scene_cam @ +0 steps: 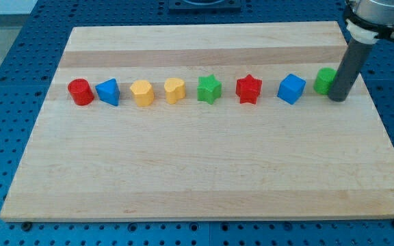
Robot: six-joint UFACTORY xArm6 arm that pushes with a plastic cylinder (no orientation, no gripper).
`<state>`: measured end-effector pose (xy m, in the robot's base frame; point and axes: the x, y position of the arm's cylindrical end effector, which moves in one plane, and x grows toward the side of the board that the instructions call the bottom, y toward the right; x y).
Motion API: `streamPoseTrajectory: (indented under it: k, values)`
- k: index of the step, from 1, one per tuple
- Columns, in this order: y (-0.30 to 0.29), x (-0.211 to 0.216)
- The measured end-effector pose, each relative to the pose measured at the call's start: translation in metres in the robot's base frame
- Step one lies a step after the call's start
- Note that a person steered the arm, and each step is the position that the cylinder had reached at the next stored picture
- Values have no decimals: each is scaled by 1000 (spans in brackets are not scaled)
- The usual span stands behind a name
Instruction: Move the green circle to the top side
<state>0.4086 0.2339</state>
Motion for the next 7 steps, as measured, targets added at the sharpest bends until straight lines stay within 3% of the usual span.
streamPoseTrajectory:
  k: [5, 7]
  values:
    - [-10, -40]
    - [-54, -61]
